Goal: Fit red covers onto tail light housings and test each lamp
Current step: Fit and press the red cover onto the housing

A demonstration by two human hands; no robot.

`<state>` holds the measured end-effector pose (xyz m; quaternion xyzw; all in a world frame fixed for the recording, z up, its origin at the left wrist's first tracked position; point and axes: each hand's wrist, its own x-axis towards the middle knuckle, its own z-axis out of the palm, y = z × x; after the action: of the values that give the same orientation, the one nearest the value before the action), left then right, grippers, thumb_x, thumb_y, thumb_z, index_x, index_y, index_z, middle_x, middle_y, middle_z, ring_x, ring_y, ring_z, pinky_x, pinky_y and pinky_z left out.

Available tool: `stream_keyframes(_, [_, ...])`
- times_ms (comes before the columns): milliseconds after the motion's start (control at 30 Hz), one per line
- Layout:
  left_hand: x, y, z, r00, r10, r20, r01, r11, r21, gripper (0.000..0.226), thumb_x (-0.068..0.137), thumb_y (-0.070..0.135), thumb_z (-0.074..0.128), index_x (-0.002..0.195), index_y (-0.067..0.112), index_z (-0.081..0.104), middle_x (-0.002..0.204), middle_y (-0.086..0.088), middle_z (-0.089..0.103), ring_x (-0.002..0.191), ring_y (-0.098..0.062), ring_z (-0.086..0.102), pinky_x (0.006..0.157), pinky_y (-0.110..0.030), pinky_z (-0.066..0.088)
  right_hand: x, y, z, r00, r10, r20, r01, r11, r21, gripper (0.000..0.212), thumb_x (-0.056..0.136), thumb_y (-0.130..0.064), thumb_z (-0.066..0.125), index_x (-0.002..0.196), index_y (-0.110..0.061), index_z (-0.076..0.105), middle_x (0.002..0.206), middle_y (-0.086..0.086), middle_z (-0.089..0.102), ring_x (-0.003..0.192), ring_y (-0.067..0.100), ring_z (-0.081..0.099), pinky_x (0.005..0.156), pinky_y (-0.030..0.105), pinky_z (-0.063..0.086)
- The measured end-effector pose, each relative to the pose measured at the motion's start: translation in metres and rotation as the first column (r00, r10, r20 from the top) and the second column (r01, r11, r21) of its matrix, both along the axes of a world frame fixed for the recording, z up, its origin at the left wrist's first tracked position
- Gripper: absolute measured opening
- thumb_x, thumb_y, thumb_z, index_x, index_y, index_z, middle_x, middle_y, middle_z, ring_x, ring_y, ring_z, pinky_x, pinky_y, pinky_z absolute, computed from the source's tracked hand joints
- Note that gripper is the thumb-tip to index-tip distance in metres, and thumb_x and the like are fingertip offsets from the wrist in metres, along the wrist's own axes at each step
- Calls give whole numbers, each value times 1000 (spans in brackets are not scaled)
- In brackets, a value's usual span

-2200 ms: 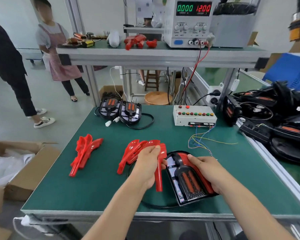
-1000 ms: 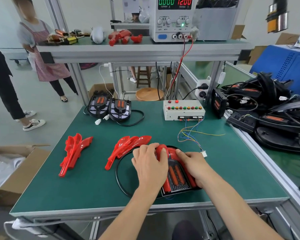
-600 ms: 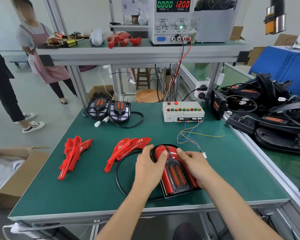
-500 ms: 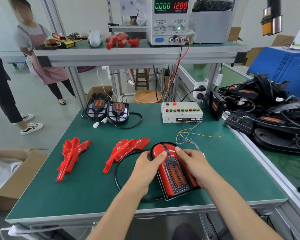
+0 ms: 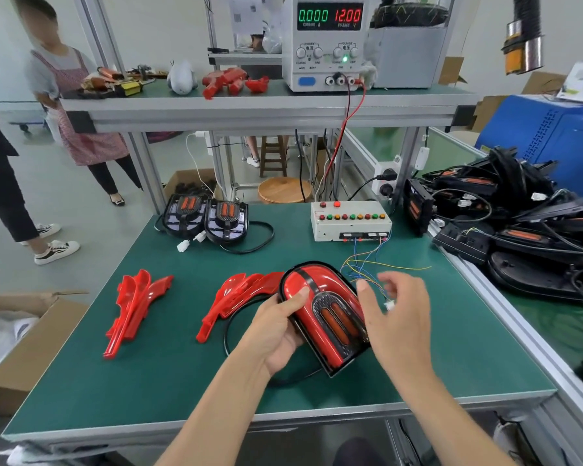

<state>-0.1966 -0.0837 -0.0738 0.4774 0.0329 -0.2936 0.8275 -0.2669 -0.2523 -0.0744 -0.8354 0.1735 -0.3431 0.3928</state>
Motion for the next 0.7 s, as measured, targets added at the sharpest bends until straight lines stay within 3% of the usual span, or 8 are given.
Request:
stream_keyframes(100, [7, 2, 3, 997, 73, 5, -72, 995, -75, 47, 84, 19, 71, 129, 6, 63, 118, -16, 75, 97, -26, 76, 71, -41, 62, -30, 14, -7, 992, -36, 121, 17, 989, 149, 30, 87, -63, 56, 81, -35, 47, 72, -11, 50, 69, 9, 49, 68, 16, 39])
stream_keyframes(167, [11, 1, 5, 994, 111, 11, -109, 988, -114, 48, 83, 20, 71, 129, 7, 62, 118, -15, 75, 99, -26, 76, 73, -42, 62, -42, 23, -15, 1000, 6, -3, -5, 965, 260, 48, 83, -73, 52, 67, -29, 44, 56, -8, 45, 52, 9, 41, 56, 18, 37])
stream_keyframes(233, [11, -1, 5, 989, 149, 11, -146, 979, -144, 50, 82, 21, 72, 129, 8, 61, 119, -16, 74, 102, -27, 74, 77, -45, 62, -44, 31, -17, 976, 125, -178, -49, 923, 382, 64, 77, -85, 50, 62, -23, 49, 49, -10, 52, 46, 9, 50, 52, 22, 38])
stream_keyframes(300, [9, -5, 3, 984, 180, 11, -176, 972, -158, 50, 83, 22, 72, 129, 8, 61, 119, -15, 74, 102, -26, 74, 78, -44, 62, -39, 38, -20, 910, 321, -262, -99, 781, 616, 68, 76, -86, 53, 78, -19, 65, 64, 2, 72, 50, 18, 64, 45, 26, 41])
stream_keyframes(367, [5, -7, 0, 979, 201, 18, -196, 968, -159, 47, 86, 23, 71, 130, 8, 61, 120, -14, 74, 103, -26, 75, 76, -41, 62, -32, 43, -21, 889, 412, -202, -126, 643, 756, 67, 75, -74, 55, 97, -11, 68, 75, 14, 76, 54, 25, 68, 42, 27, 44])
stream_keyframes(467, [1, -8, -4, 973, 229, 19, -223, 962, -158, 50, 85, 25, 72, 131, 8, 60, 121, -14, 74, 104, -26, 74, 77, -39, 62, -26, 46, -23, 928, 331, -170, -85, 633, 770, 67, 77, -66, 62, 96, -2, 66, 70, 17, 74, 56, 28, 71, 44, 28, 50])
stream_keyframes(600, [-3, -7, -9, 966, 256, 17, -249, 952, -176, 53, 82, 26, 73, 131, 9, 60, 122, -14, 74, 102, -25, 74, 80, -39, 62, -23, 52, -27, 941, 333, -66, -115, 496, 861, 38, 97, -41, 63, 103, -4, 67, 86, 14, 78, 79, 31, 78, 54, 26, 57])
stream_keyframes(700, [-5, -8, -12, 966, 257, 13, -251, 953, -172, 54, 82, 28, 73, 130, 7, 60, 121, -15, 74, 102, -26, 74, 85, -42, 62, -24, 55, -27, 954, 299, 23, -171, 479, 861, 28, 99, -32, 61, 106, -6, 69, 90, 14, 78, 83, 33, 77, 61, 27, 60])
